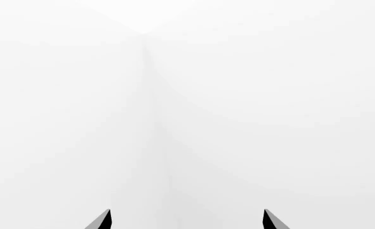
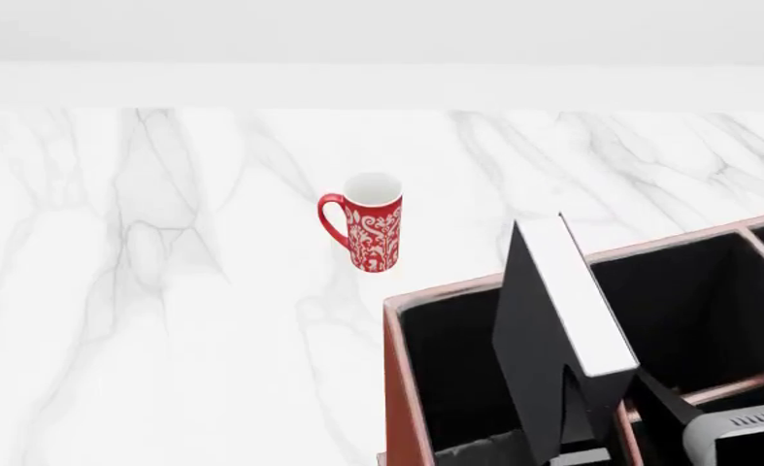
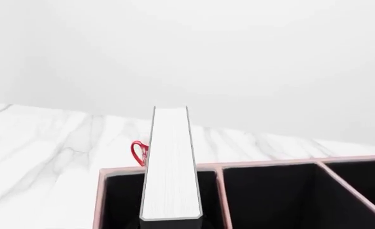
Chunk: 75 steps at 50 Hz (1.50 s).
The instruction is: Pick up the book and place it in the left compartment of the caddy.
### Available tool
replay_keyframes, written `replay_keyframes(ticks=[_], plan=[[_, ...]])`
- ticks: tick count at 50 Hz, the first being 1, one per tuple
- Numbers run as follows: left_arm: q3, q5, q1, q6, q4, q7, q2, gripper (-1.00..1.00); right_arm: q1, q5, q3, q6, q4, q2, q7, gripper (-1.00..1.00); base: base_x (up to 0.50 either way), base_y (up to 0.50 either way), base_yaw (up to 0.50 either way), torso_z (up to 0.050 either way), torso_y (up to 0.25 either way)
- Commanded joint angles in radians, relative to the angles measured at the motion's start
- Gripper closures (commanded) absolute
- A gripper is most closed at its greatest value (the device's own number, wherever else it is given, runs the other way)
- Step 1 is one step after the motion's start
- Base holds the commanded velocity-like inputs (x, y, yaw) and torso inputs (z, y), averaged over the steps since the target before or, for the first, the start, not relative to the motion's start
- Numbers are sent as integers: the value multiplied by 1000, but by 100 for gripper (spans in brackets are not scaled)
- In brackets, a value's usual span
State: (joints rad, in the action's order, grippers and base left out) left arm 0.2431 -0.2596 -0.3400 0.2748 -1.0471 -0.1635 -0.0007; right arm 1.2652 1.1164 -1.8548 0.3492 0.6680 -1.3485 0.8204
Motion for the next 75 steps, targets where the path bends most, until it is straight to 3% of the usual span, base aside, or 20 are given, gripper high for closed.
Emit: replay_keyframes(ticks=[1,35,75], plan=[[1,1,-3,-3,0,-2,0,-100,81,-35,47,-1,12,-7,-3,100,0,0,0,0,0],[-2,-2,2,3,0,0,0,-100,65,46,21,-106,-37,54,-19,100,0,0,0,0,1],[-7,-7,3,5,0,-1,0,-100,-22,44,9,-57,-160,158,-25,100,0,0,0,0,1]])
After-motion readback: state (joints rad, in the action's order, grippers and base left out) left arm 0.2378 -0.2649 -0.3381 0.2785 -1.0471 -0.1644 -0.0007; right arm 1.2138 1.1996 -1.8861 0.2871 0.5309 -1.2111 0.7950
